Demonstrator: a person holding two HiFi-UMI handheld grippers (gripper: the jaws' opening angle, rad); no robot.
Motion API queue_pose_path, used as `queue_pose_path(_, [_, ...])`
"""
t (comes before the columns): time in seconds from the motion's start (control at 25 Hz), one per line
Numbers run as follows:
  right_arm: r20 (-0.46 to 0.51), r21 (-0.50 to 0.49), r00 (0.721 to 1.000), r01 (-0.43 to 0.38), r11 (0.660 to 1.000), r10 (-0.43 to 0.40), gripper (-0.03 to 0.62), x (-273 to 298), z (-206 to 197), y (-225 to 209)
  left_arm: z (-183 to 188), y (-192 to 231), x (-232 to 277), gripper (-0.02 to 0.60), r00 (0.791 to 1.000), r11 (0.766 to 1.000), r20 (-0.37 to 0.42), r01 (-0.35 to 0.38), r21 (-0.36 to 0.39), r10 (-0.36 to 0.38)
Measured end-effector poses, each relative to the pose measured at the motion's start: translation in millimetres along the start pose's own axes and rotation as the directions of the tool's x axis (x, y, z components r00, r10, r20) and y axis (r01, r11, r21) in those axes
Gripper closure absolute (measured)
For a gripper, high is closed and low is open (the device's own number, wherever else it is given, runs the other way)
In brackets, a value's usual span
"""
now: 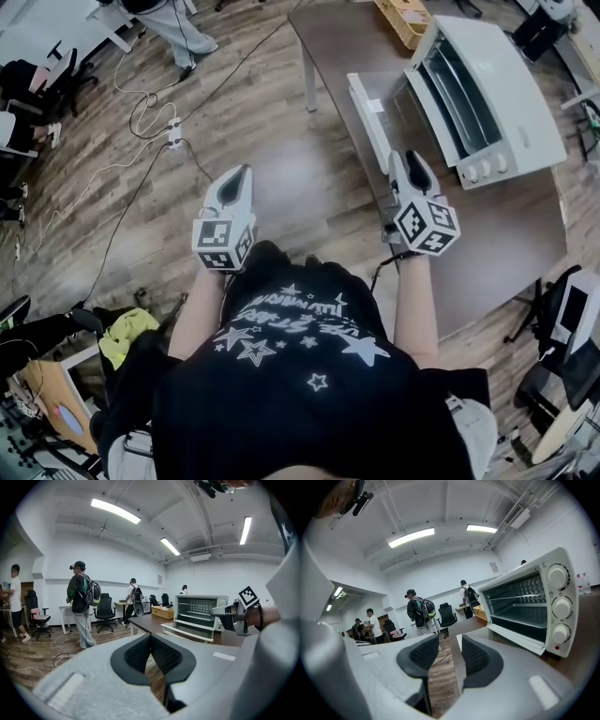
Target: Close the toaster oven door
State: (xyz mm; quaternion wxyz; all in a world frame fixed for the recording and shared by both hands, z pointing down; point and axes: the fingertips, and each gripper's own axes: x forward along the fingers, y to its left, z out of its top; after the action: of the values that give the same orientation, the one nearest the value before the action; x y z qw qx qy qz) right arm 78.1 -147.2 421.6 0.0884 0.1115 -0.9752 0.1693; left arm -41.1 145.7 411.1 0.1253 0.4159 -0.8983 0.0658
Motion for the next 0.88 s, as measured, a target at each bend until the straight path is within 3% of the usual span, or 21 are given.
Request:
queue_pose_path(0.24, [0.023,0.030,0.993,0.116,0.993,-0.116,0.436,11,1,-27,17,3,68,0.572,0.992,0.993,0.017,0.122,0.001,-0.122])
queue_pose_path(0.4, [0.042,0.062,0.970,0.237,0.970,-0.240,0.436,19,2,-49,28,-3,126,0.572,0.964,0.964,0.015,0.264,0.024,-0.264])
queue_pose_path(0.6, [0.055,0.131,0.897,0.429,0.894,-0.438,0.436,16,3,-63,47,-8,196,0.572,0.883,0.881,-0.025,0.469,0.056,-0.468])
queue_pose_path(0.88, [0.054,0.205,0.782,0.600,0.773,-0.621,0.436,17,2,-64,62,-14,261,0.572,0.756,0.752,-0.090,0.655,0.074,-0.649])
